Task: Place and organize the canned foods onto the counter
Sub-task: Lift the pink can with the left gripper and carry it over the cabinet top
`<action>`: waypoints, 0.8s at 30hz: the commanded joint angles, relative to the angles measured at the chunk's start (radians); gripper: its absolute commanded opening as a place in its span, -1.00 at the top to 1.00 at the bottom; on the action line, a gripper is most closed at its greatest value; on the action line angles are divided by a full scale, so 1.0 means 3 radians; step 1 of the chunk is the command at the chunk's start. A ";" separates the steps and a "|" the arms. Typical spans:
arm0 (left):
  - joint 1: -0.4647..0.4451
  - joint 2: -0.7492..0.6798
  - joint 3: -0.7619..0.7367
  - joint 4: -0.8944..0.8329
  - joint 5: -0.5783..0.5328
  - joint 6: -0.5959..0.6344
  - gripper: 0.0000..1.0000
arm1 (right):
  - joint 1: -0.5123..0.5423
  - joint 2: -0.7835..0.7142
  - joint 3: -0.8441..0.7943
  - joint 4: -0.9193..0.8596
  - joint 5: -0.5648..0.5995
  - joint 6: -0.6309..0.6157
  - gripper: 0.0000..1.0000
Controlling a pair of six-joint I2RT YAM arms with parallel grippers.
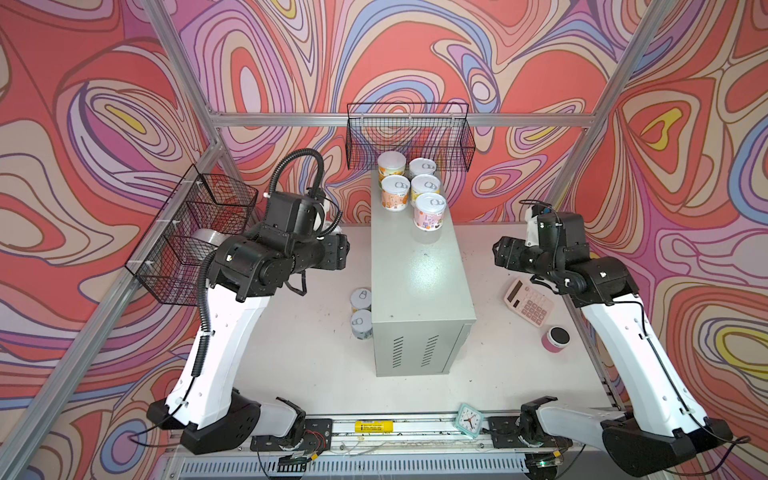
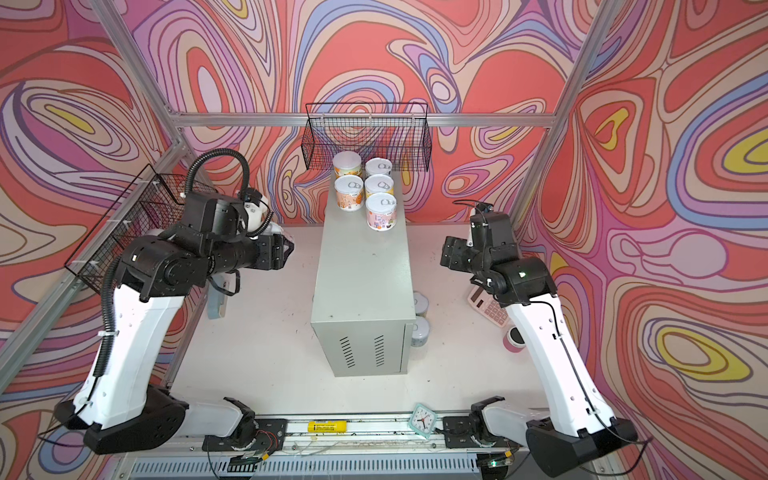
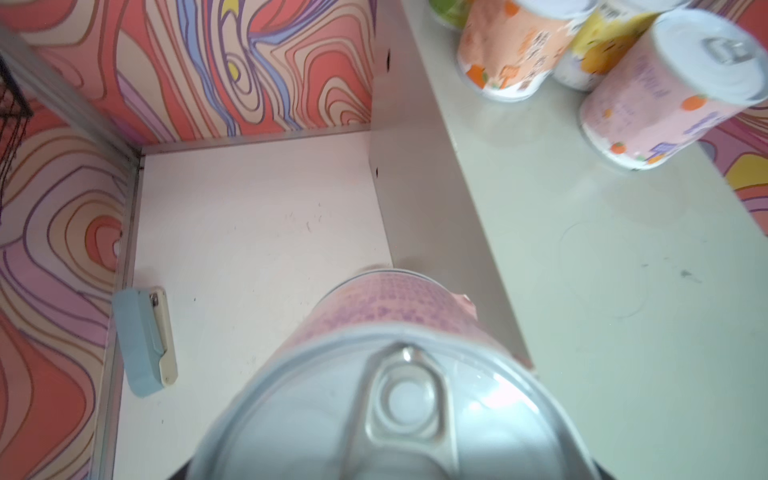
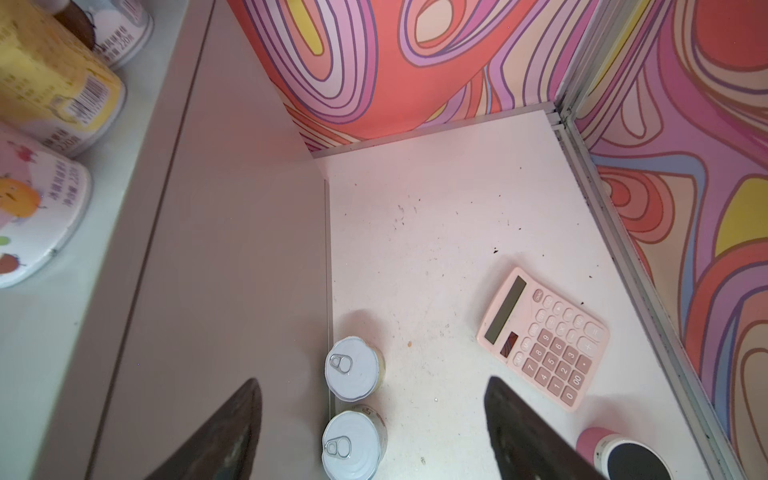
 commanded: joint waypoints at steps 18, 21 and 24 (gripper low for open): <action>-0.0408 0.1573 0.1991 -0.0344 0.0141 0.0331 1.00 | -0.0014 -0.0109 0.0140 -0.0080 -0.0061 0.0006 -0.70; -0.0431 0.1620 0.1988 -0.0237 0.0214 0.0330 1.00 | -0.0014 -0.0073 0.0195 -0.0095 -0.0093 0.0006 -0.69; -0.0437 0.1675 0.1992 -0.0210 0.0248 0.0316 1.00 | -0.0013 -0.0066 0.0235 -0.0109 -0.0088 -0.0009 -0.69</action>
